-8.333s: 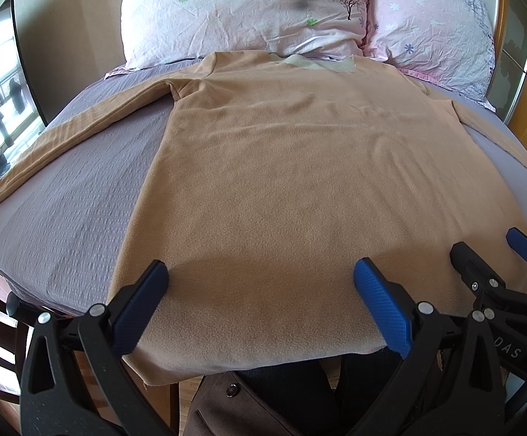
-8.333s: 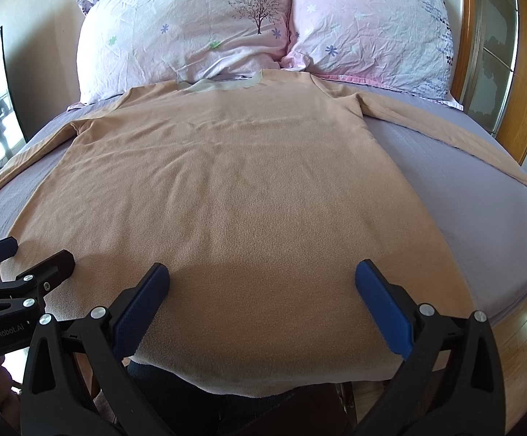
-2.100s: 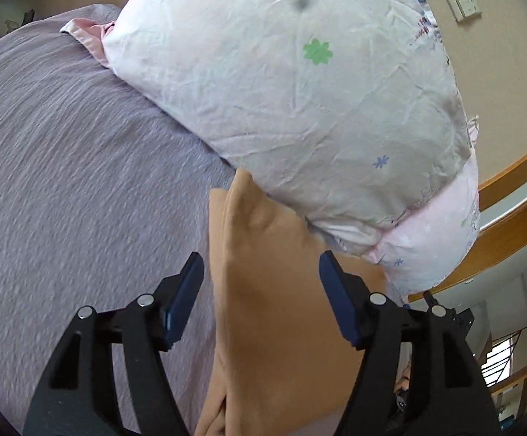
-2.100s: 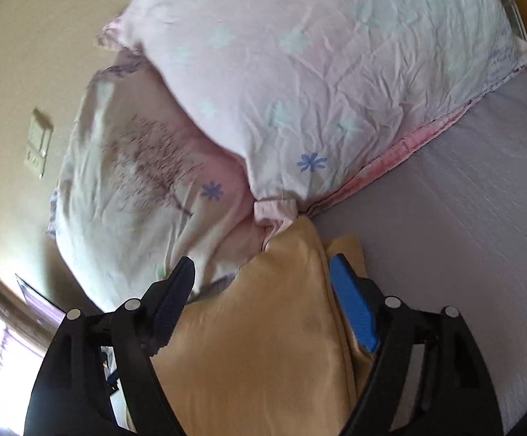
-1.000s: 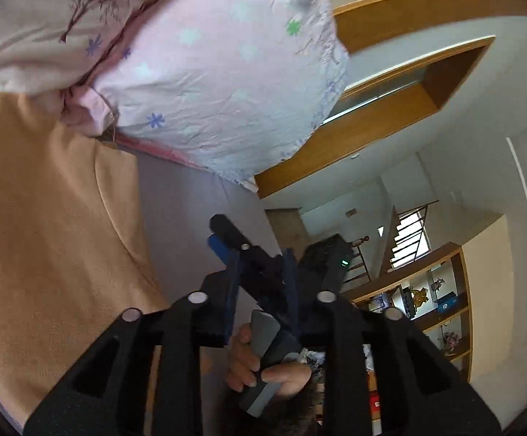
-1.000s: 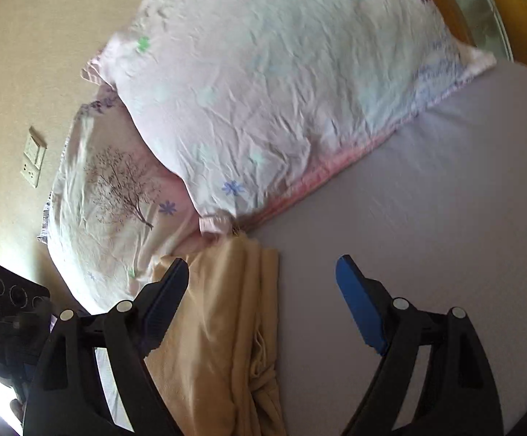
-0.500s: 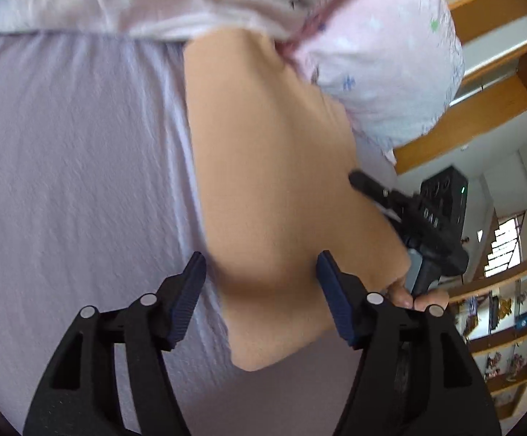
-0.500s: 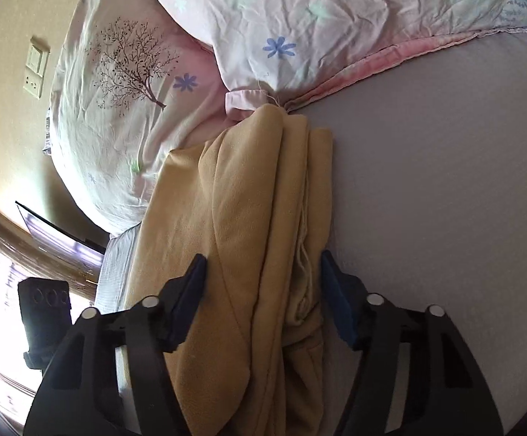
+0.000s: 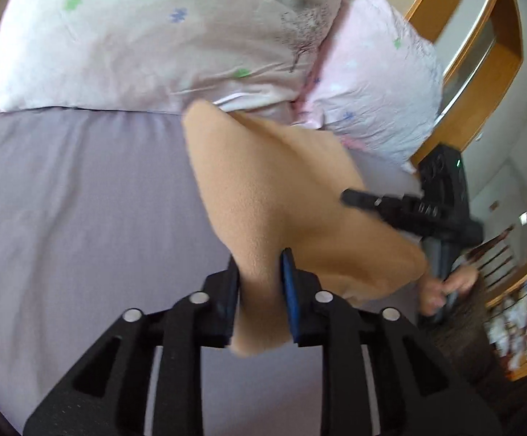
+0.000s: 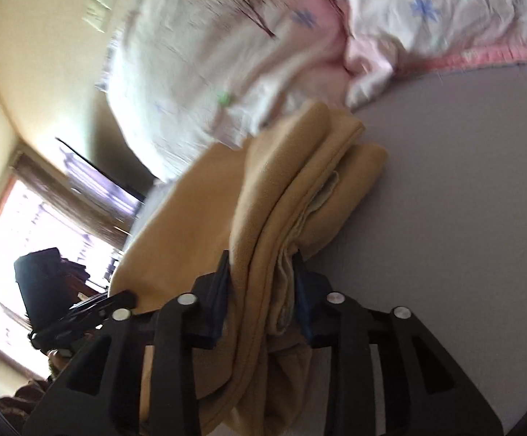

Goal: Fold small clothes

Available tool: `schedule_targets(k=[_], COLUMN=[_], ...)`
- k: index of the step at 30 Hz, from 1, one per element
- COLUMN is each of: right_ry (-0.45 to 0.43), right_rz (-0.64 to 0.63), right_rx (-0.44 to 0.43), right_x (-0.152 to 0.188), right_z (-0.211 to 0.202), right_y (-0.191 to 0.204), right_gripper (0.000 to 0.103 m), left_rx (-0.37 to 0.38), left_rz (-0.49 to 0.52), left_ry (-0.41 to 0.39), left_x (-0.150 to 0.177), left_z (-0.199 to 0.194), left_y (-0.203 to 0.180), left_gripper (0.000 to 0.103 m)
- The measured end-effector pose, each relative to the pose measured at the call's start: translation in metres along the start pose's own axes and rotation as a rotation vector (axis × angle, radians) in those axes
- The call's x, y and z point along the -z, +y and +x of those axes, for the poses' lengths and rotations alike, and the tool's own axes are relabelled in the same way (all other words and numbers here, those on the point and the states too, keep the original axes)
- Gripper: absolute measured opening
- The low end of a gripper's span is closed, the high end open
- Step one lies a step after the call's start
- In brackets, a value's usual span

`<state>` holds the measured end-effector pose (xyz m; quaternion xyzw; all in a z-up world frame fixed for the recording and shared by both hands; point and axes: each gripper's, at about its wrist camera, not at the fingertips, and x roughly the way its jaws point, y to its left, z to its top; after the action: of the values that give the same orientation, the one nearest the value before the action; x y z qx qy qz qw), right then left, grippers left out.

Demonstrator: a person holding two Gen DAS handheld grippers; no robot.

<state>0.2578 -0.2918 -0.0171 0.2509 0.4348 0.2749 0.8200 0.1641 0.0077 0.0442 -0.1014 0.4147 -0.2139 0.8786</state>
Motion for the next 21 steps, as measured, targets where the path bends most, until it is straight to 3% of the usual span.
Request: schedule_targets(k=[2,4,8,10,12,15,18,20,21], right_ry=[-0.117,-0.21,-0.174,-0.107,-0.152,-0.183,-0.17,-0.213,-0.238], right_rz=[0.022,0.017,-0.01,-0.049,-0.051,0.067,0.075,0.066,0.046], right_rx=[0.074,0.083,0.101,0.162,0.19,0.21,0.227,0.191,0.119], right_x=[-0.003,-0.007,-0.014,-0.013,-0.015,-0.013,-0.006,0.004,0.012], right_z=[-0.02,-0.035,-0.017,0.007,0.002,-0.013,-0.021,-0.041,-0.055], right_y=[-0.003,0.003,0.021,0.029,0.029,0.011,0.014,0.03,0.041], right_gripper=[0.057,0.056,0.05,0.019,0.009,0.008,0.009,0.009,0.013], left_rx=[-0.048,-0.064,-0.023,-0.023,-0.022,-0.017,-0.017,-0.008,-0.001], left_rz=[0.034,0.064,0.088,0.103,0.105,0.087,0.065,0.056,0.057], left_ry=[-0.04,-0.085,-0.105,-0.106,-0.107,-0.12,-0.124,-0.126,-0.129], left_x=[0.007,0.011,0.012,0.016,0.016,0.023,0.028,0.032,0.033], left_z=[-0.006,-0.015,-0.026,-0.029,-0.028,-0.039,-0.046,-0.051,-0.053], left_y=[0.001,0.001,-0.003,-0.007,-0.01,-0.003,0.006,0.009,0.01], left_gripper=[0.035,0.049,0.052,0.054,0.055,0.056,0.057,0.058,0.061])
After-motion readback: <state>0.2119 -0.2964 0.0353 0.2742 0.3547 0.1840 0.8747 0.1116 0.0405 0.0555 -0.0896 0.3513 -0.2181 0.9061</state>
